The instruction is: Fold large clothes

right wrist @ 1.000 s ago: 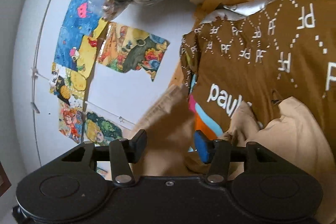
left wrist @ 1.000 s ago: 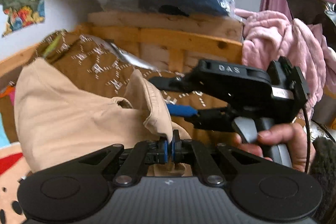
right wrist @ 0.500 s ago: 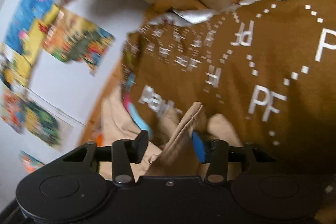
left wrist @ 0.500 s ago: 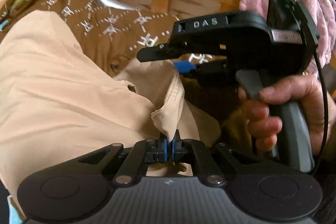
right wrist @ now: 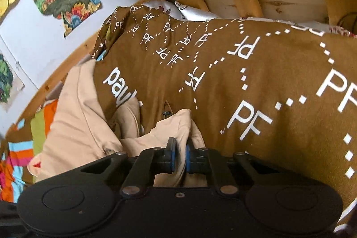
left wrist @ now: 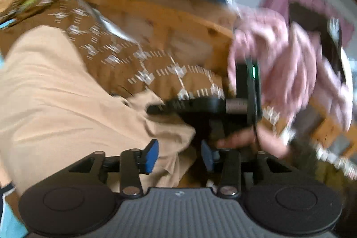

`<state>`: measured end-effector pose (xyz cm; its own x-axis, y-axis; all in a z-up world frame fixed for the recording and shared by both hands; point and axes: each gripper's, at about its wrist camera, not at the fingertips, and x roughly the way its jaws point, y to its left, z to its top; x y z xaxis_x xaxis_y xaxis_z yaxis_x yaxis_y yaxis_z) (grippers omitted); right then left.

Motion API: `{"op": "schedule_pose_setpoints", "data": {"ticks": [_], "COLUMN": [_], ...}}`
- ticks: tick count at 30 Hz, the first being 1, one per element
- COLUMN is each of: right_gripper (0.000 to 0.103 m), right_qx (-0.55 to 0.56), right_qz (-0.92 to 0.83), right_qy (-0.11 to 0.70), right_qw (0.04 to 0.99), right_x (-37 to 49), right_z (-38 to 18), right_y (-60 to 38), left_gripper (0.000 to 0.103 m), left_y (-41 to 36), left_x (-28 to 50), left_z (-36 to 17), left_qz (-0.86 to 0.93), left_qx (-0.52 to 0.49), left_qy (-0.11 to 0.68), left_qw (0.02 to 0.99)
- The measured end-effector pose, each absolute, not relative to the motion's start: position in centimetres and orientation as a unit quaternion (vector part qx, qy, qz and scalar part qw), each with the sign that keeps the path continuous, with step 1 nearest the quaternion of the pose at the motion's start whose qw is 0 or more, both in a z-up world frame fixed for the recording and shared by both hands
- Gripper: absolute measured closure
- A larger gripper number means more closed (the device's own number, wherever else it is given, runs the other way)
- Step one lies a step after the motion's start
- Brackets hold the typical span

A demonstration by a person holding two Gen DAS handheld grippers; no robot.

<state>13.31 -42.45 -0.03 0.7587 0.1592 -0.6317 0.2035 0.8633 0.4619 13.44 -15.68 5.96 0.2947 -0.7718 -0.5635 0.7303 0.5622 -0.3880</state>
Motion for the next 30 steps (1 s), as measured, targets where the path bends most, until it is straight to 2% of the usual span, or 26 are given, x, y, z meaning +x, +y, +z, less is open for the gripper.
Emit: {"op": "schedule_pose_setpoints", "data": {"ticks": [5, 7, 9, 13, 15, 17, 18, 21, 27, 30], "right_gripper": [0.090, 0.083, 0.065, 0.058, 0.055, 0.059, 0.071, 0.088, 0.092, 0.093], "right_qx": [0.249, 0.232, 0.200, 0.190, 0.192, 0.165, 0.150, 0.142, 0.142, 0.153], "right_qz": [-0.019, -0.025, -0.027, 0.021, 0.055, 0.061, 0.054, 0.046, 0.029, 0.022], "right_qy": [0.351, 0.340, 0.316, 0.274, 0.289, 0.325, 0.343, 0.397, 0.441, 0.446], "right_qw": [0.902, 0.911, 0.927, 0.943, 0.936, 0.929, 0.926, 0.905, 0.886, 0.882], "right_x": [13.2, 12.7, 12.1, 10.2, 9.5, 9.1, 9.0, 8.3, 7.5, 7.7], "right_z": [0.4, 1.3, 2.7, 5.4, 5.6, 4.9, 4.4, 2.7, 0.8, -0.2], "right_y": [-42.2, -41.8, -41.1, -39.6, -38.9, -37.8, -37.3, -36.8, -36.3, -36.5], "left_gripper": [0.033, 0.033, 0.033, 0.038, 0.038, 0.037, 0.037, 0.037, 0.038, 0.037], "left_y": [-10.5, -9.3, -8.8, -8.5, -8.8, -9.2, -9.5, -10.5, -12.2, -11.6], "left_x": [15.7, 16.8, 18.4, 20.7, 20.7, 20.5, 20.3, 19.8, 18.1, 17.0], "left_z": [8.5, 8.4, 7.4, 4.8, 3.8, 3.4, 3.3, 3.0, 1.2, 1.1], "left_qz": [-0.366, -0.299, -0.250, -0.233, -0.232, -0.244, -0.248, -0.258, -0.253, -0.252], "left_qx": [-0.117, -0.110, -0.109, -0.123, -0.116, -0.093, -0.079, -0.047, 0.019, 0.011], "left_qy": [0.346, 0.352, 0.381, 0.440, 0.449, 0.447, 0.446, 0.445, 0.414, 0.391], "left_qw": [0.856, 0.880, 0.884, 0.859, 0.855, 0.856, 0.856, 0.856, 0.874, 0.885]}}
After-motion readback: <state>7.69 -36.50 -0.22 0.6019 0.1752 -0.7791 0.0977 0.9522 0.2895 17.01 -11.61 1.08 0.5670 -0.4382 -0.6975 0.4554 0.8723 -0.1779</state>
